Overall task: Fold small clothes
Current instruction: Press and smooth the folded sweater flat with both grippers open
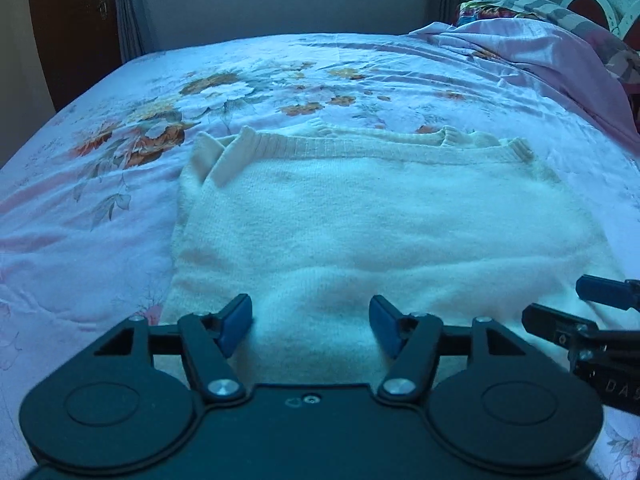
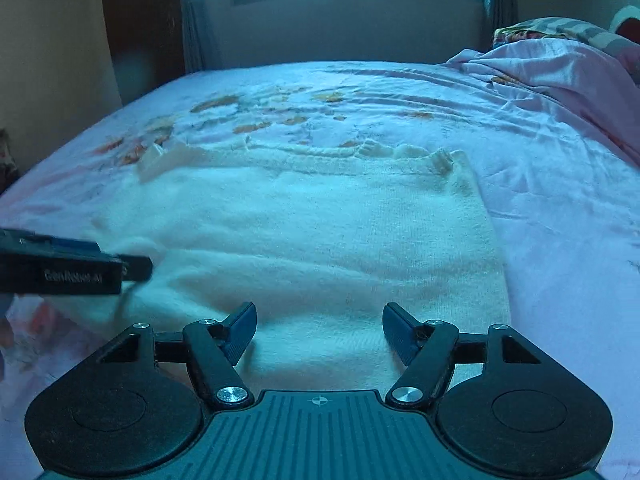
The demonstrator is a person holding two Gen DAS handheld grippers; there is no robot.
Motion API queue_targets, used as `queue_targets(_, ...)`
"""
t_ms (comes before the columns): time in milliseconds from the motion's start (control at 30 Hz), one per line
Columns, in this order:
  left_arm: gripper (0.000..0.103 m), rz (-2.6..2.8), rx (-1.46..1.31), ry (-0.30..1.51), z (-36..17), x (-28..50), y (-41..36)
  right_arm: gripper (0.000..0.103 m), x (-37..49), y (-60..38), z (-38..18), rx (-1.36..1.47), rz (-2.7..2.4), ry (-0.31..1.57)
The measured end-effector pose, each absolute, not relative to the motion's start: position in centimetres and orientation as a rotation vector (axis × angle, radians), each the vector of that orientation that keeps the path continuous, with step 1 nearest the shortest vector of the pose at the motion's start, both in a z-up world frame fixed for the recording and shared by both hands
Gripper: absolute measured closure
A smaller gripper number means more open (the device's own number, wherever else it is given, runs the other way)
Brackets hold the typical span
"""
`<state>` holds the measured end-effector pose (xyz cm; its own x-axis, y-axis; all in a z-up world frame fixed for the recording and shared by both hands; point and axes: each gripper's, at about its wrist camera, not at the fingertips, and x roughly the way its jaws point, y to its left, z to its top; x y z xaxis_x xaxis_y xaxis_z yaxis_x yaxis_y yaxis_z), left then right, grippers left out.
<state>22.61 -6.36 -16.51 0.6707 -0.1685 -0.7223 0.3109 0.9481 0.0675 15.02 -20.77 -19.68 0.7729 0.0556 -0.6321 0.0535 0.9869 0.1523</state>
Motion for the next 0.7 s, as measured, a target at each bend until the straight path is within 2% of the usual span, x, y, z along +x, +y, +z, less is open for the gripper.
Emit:
queue_targets(33, 0.041, -0.283, 0.202, 0.778, -16.3, 21.9, -6.6, 0.033, 14.7, -20.5, -19.5, 0.178, -0.004, 0.678)
queue_targets(67, 0.041, -0.300, 0.198, 0.772, -16.1, 21.2, -7.0, 0.039, 14.5, -20.1, -19.4, 0.180, -0.005, 0.674)
queue_targets(100, 0.041, -0.320, 0.183, 0.776, -16.0, 20.9, -7.2, 0.048, 14.4, -19.7, -19.4, 0.173, -0.006, 0.672)
queue_targets(133, 0.042, -0.334, 0.172, 0.786, -16.1, 20.6, -7.5, 0.063, 14.3, -19.3, -19.4, 0.166, -0.006, 0.677)
queue_targets(167, 0.042, -0.334, 0.169, 0.796, -16.5, 20.6, -7.8, 0.067, 14.3, -19.1, -19.5, 0.162, -0.008, 0.685)
queue_targets(267, 0.041, -0.312, 0.168, 0.837, -18.5, 21.0, -7.5, 0.067, 14.5, -19.4, -20.8, 0.165, -0.036, 0.734)
queue_targets(467, 0.043, -0.237, 0.127, 0.793, -17.6, 19.8, -4.8, 0.067, 11.9, -23.1, -21.1, 0.230, -0.139, 0.711)
queue_targets(700, 0.044, -0.179, 0.012, 0.825, -17.4, 20.4, -1.4, 0.069, 10.3, -24.9, -20.6, 0.270, -0.199, 0.683)
